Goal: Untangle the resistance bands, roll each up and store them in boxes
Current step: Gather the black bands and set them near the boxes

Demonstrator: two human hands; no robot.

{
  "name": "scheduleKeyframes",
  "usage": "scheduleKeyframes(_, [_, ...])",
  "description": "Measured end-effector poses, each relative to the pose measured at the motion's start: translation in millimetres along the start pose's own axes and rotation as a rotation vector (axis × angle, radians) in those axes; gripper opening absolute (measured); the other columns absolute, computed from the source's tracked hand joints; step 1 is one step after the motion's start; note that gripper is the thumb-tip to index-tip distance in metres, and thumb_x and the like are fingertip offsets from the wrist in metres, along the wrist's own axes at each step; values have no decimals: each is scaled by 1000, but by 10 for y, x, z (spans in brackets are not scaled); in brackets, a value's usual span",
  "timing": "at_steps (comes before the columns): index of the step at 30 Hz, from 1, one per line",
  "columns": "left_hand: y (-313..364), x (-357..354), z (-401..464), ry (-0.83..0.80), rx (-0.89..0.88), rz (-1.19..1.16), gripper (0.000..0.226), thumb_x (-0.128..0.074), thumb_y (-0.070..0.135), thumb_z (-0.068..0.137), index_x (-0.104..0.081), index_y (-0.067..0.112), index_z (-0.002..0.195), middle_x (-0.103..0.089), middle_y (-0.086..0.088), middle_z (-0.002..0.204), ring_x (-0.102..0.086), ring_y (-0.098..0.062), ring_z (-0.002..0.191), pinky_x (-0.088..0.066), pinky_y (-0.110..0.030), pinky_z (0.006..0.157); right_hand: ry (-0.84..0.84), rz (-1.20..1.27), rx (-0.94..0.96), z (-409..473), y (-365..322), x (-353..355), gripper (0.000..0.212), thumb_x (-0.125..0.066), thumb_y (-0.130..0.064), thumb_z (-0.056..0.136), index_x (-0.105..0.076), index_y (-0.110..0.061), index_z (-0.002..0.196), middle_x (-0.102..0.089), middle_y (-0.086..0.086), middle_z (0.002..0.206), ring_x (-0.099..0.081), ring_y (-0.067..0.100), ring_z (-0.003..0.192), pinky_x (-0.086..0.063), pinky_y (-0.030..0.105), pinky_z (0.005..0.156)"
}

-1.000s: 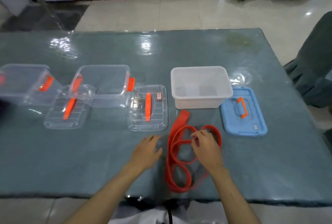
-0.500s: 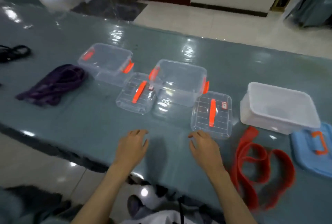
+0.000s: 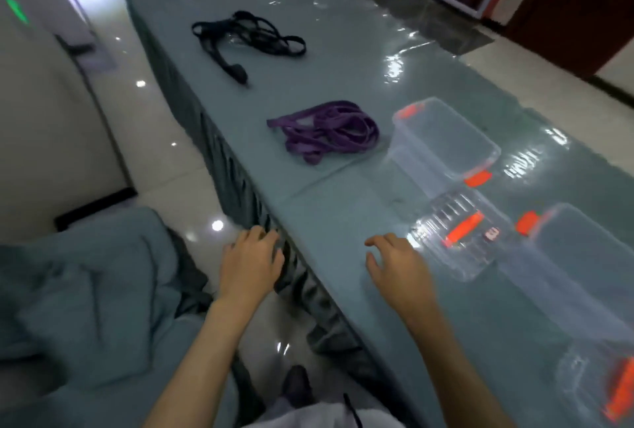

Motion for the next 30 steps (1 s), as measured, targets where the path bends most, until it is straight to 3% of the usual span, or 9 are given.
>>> scheduleKeyframes(3, [-586,102,130,17,108,-28,35,-54,33,105,-64,19,135,-62,-5,134,-56,-27,120,-50,-40,91,-38,17,96,394,-453,-230,21,-69,-20,96,-75,-14,116,-73,8,111,-67,36,106,-56,46,84])
scheduleKeyframes(8, [-1306,243,344,52,266,-33,30,-59,27,103,-70,14,128,-66,-8,123,-61,-29,112,-52,-42,84,-95,28,191,1033,-1022,-582,19,-70,-19,95,-76,-14,113,-73,7,108,-68,35,103,-56,44,80])
scheduleKeyframes(11, [-1555,293,652,49,308,-50,30,-58,28,104,-69,15,129,-65,-6,120,-61,-27,112,-52,-43,88,-123,46,205,1455,-1229,-737,17,-71,-17,95,-76,-11,110,-73,9,106,-69,36,100,-57,45,79])
scheduleKeyframes(17, [-1843,400,1594,20,263,19,32,-55,31,105,-66,21,134,-65,1,127,-60,-22,116,-48,-37,89,-197,53,188,2447,-1440,-964,24,-63,-21,101,-73,-13,122,-72,7,118,-66,31,109,-49,40,88])
scheduleKeyframes(21, [-1998,506,2196,19,213,16,27,-63,25,101,-72,18,126,-69,-1,118,-63,-23,107,-52,-40,86,-239,4,195,3045,-1600,-1101,32,-50,-31,108,-65,-21,135,-64,-1,132,-59,21,122,-50,34,93])
scheduleKeyframes(30, [-2680,671,3295,24,218,-31,30,-55,31,106,-66,22,132,-66,3,125,-58,-19,111,-49,-37,92,-226,40,144,4247,-2308,-1289,26,-58,-25,103,-70,-15,124,-69,5,120,-65,30,112,-51,41,87])
Point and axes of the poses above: each hand's wrist, its own z-axis towards the middle knuckle, its own x-axis out of the back of the hand, y = z × x, the point moved 10 cm from there along z, towards the middle knuckle
